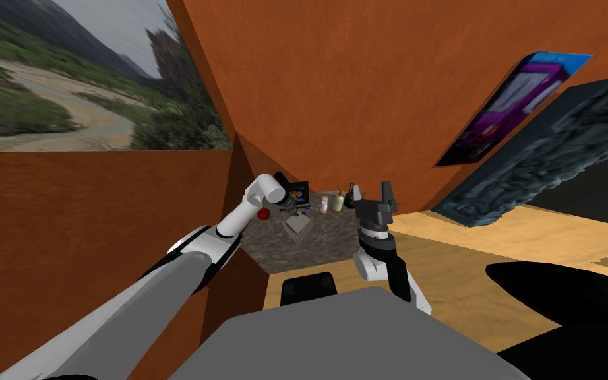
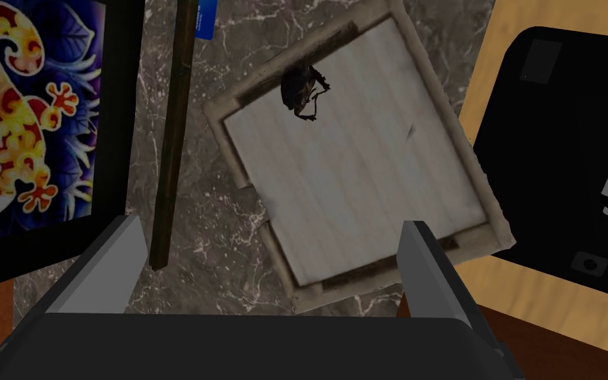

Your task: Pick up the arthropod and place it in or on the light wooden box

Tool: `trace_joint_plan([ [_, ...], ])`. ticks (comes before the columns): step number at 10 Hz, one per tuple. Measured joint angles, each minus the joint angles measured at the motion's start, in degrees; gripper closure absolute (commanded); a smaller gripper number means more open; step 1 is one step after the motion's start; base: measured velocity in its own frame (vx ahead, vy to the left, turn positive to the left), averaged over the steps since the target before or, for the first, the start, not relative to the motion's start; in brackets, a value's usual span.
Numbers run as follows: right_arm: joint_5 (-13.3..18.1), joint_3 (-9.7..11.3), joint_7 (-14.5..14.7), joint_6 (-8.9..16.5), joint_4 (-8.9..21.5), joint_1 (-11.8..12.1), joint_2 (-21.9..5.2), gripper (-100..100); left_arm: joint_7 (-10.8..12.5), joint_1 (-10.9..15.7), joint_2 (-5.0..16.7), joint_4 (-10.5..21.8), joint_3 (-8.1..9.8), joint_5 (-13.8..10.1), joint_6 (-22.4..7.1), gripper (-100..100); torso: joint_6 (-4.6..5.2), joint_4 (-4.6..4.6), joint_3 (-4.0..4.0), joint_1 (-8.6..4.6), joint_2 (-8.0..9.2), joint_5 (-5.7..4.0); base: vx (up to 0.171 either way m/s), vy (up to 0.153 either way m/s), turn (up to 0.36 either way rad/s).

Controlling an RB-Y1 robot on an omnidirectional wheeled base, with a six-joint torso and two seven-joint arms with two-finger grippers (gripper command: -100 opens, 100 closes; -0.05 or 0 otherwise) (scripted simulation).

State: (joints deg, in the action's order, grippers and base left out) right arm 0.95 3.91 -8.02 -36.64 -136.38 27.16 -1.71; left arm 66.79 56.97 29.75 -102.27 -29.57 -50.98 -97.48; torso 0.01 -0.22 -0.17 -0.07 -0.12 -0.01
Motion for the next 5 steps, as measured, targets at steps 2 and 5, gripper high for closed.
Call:
trace_joint_plan([
  [2, 0.0, 0.0, 0.0, 0.0, 0.0, 0.0, 0.0, 0, 0.0, 0.0, 0.0, 0.0, 0.0, 0.0, 0.0, 0, 0.0, -0.02, -0.04, 0.06, -0.06, 0.02, 0.0, 0.0, 0.0],
  [5, 0.0, 0.0, 0.0, 0.0, 0.0, 0.0, 0.0, 0, 0.0, 0.0, 0.0, 0.0, 0.0, 0.0, 0.0, 0, 0.0, -0.02, -0.05, 0.07, -0.08, 0.02, 0.0, 0.0, 0.0],
])
